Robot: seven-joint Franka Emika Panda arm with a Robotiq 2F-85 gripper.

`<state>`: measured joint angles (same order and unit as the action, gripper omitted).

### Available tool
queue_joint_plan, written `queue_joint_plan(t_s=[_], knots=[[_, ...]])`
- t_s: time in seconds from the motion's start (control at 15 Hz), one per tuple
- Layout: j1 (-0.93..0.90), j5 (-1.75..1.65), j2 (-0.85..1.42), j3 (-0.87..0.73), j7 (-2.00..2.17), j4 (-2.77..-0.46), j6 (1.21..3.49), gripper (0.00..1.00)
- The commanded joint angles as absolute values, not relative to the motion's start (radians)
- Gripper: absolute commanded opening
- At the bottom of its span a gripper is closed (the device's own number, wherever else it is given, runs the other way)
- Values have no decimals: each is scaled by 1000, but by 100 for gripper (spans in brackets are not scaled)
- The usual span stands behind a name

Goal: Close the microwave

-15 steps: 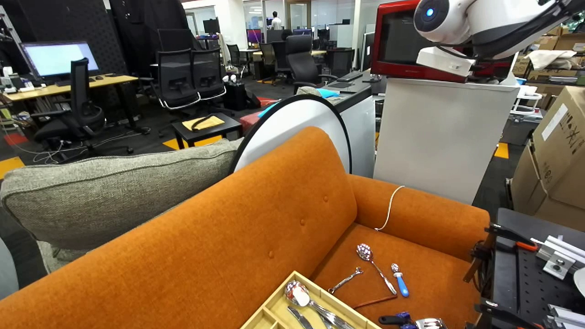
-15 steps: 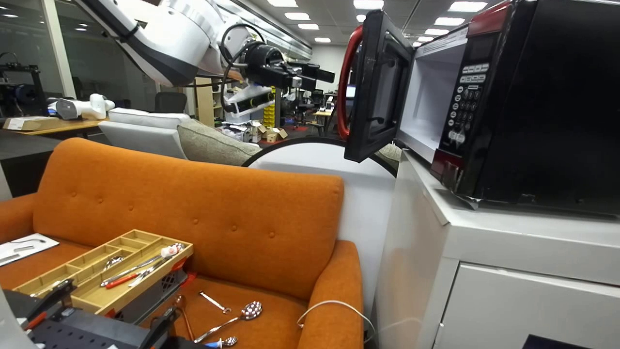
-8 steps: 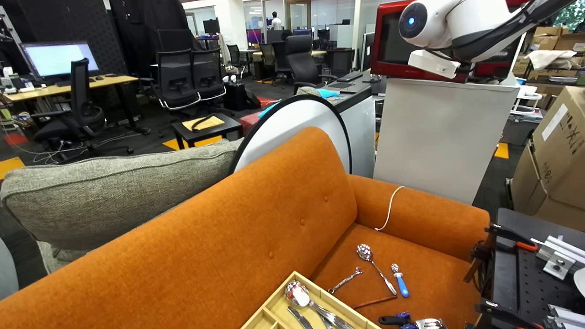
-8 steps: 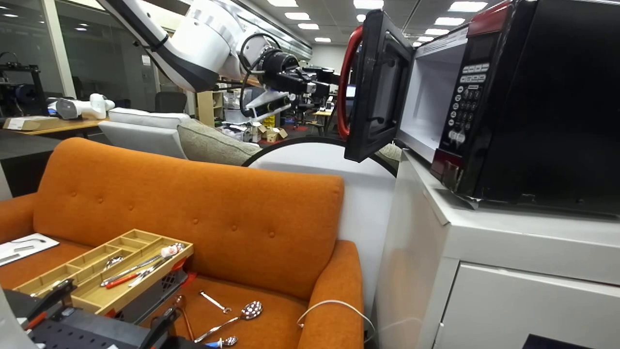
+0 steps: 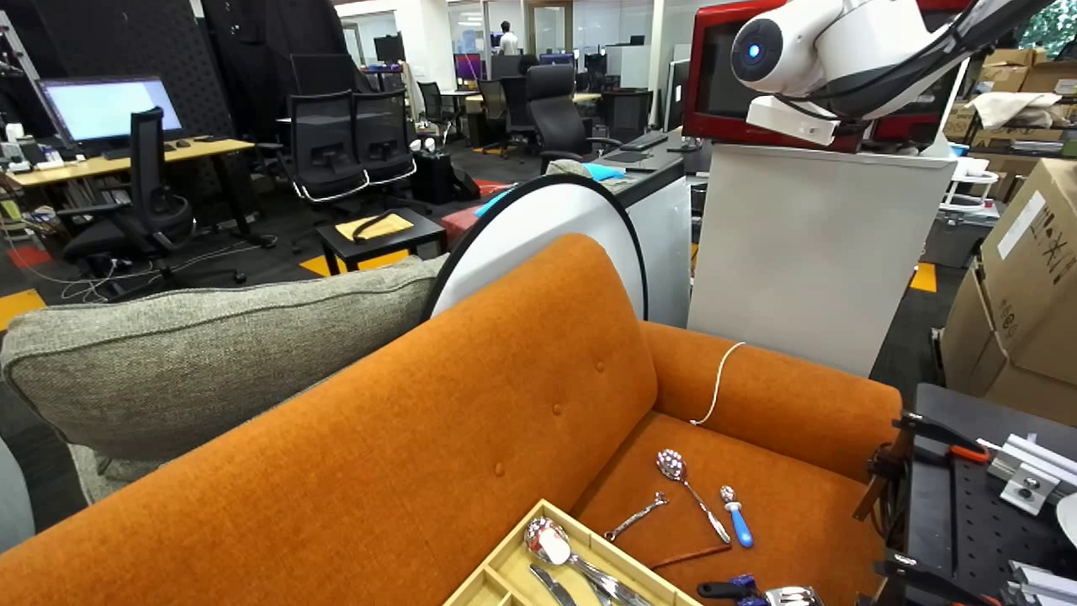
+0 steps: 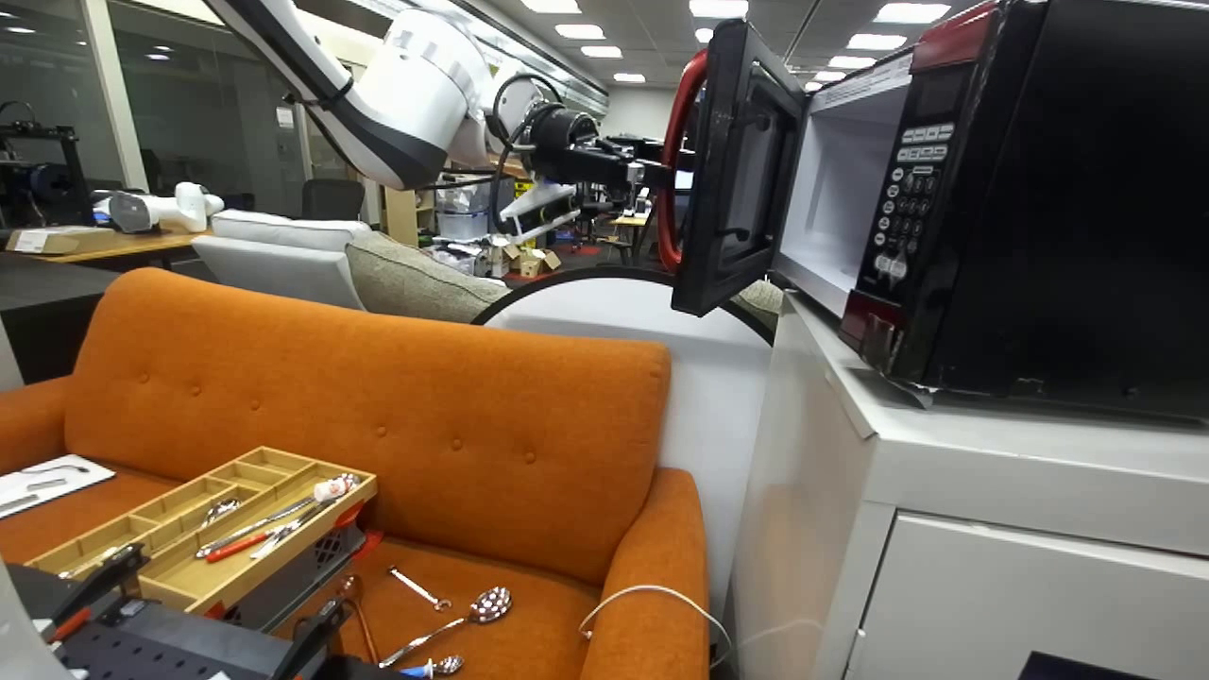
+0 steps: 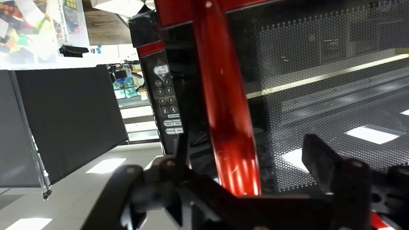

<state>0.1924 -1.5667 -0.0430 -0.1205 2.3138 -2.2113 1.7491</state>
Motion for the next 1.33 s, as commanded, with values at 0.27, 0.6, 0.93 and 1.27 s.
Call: queue_joint_plan(t_s=[0.27, 0.6, 0.93, 1.27], knots=[[190, -1620, -28, -167, 2301, -2200, 1792, 32], [195, -1587, -13, -187, 2294, -2189, 1742, 8], [210, -1536, 36, -212, 2294, -2135, 1698, 8], [243, -1462, 113, -246, 2277, -2032, 1678, 8]])
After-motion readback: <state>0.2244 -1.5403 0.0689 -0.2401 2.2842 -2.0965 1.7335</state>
